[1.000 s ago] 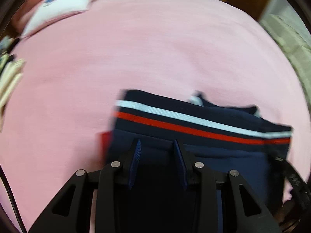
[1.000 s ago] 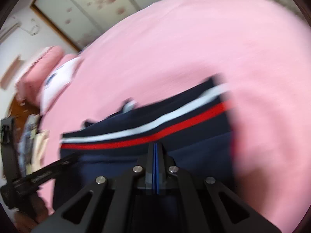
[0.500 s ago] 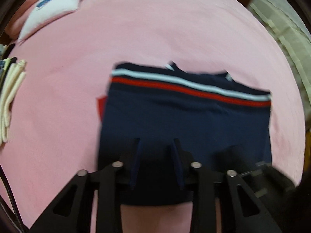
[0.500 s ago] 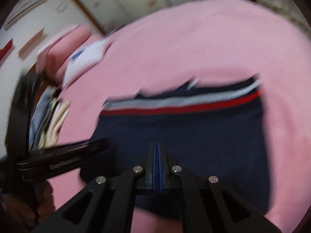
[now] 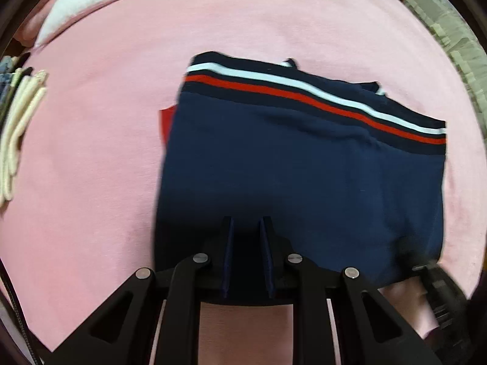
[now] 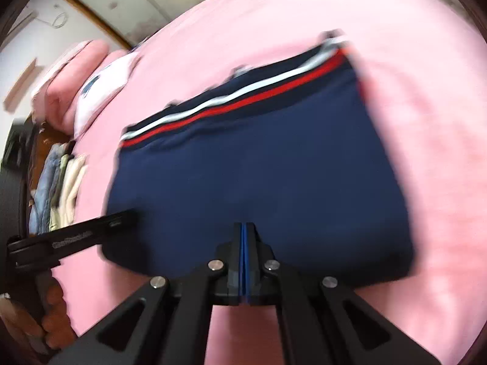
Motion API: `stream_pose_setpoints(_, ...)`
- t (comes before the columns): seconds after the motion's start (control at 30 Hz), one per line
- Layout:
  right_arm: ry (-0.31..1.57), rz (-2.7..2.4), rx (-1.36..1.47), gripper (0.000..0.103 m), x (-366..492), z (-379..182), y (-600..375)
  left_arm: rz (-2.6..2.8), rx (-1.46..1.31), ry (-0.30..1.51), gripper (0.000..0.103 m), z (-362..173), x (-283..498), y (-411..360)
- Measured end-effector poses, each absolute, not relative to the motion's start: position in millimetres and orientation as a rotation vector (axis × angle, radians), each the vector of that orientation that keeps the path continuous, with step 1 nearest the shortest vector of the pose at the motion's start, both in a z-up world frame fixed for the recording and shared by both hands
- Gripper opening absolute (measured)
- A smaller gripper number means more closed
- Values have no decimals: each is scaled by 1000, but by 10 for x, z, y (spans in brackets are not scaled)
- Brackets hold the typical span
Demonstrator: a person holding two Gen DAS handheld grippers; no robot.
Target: Fold large clothes
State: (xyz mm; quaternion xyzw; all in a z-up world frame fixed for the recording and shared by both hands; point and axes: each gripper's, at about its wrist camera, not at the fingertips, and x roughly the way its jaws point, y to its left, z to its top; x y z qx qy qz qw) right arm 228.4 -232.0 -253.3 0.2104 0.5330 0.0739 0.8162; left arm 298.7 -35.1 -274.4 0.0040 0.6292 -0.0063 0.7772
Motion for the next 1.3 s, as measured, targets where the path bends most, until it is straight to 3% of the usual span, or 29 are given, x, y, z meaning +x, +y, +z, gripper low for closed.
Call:
stream_pose_setpoints(0.1,1099,140,487,0,2212,-2487,-2597,12,3,1365,17,-2768,2969,-166)
stream_pose_setpoints(0.23,1099,-104,194,0,2175,-2357,-2669,70,20,1387,16,-2847,2867,1)
stream_pose_setpoints(0.4,1105,-139,241,0,2182,-2269,-2774,87,47,1375,15,-2858,2710,20)
stream_pose_setpoints(0.6,973,-24,295,0,2432,-1868,-2518,100,46,1385,15,-2872,2501,-136)
stream_pose_setpoints(0.8,1063,92,335,0,2869,-1977,-2093,111,-185,1516,19,-3024,2141,100)
stream_pose_setpoints(0.93,1171,124,252,0,2987,-2184,-1684,64,-285,1462,19,-2976,1913,207)
stream_pose_setpoints(1.03,1249,111,203,0,2938,-2485,-1579,22,-477,1431,29,-3036,1816,562)
stream_pose_setpoints(1.1,1221,123,164,0,2945,-2595,-1536,-21,-640,1392,48,-3091,1748,727)
stream_pose_setpoints(1.23,1277,121,179,0,3101,-2606,-1563,-72,-815,1306,55,-3077,1739,830)
stream_pose_setpoints(1.3,1302,125,192,0,3138,-2619,-1555,-87,-848,1278,64,-3069,1701,786)
